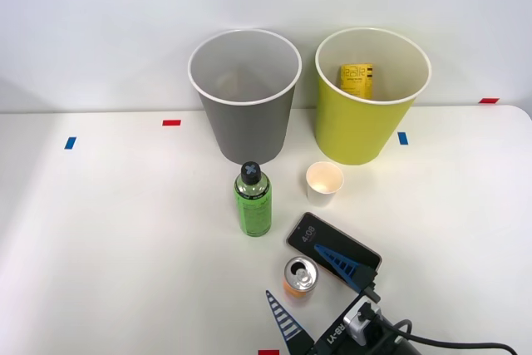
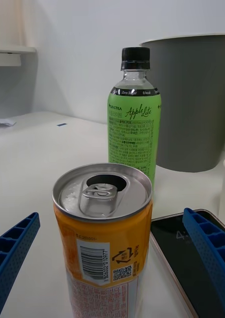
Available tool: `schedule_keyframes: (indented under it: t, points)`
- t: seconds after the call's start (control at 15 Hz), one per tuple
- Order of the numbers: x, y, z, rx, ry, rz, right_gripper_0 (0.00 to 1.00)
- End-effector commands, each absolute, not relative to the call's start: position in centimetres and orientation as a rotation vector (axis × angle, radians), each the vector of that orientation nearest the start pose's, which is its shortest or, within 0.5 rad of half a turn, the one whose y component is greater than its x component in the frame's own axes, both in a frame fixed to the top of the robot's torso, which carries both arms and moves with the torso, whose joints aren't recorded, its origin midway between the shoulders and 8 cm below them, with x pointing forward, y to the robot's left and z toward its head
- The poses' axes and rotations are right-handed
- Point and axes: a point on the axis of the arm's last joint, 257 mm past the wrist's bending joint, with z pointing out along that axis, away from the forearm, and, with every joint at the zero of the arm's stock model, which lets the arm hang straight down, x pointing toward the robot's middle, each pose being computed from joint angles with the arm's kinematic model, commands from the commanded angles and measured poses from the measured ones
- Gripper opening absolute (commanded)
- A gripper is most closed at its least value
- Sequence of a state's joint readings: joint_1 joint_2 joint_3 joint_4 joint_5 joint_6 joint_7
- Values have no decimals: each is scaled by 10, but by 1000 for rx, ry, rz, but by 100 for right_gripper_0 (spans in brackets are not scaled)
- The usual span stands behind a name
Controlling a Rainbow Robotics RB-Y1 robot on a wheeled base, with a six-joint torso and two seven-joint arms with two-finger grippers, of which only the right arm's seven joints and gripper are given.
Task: Put cans in the gray bin, plastic bottles in the light green bin
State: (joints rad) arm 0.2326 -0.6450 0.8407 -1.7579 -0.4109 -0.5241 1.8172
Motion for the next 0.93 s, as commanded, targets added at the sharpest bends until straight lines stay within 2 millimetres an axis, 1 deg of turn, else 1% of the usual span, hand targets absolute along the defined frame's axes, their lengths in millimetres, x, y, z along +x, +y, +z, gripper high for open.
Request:
schedule_keyframes:
  t: [0.07, 0.13, 0.2, 0.4, 0.6, 0.8, 0.93]
  points:
    - [307, -44, -271, -628, 1380, 488, 28]
    - [307, -44, -270, -623, 1381, 489, 10]
    - [307, -43, -271, -620, 1383, 492, 6]
    - [307, -42, -269, -607, 1384, 497, 1]
    - [308, -44, -269, -603, 1383, 491, 0]
    - [308, -51, -259, -610, 1383, 476, 0]
    - [306, -59, -241, -648, 1423, 447, 0]
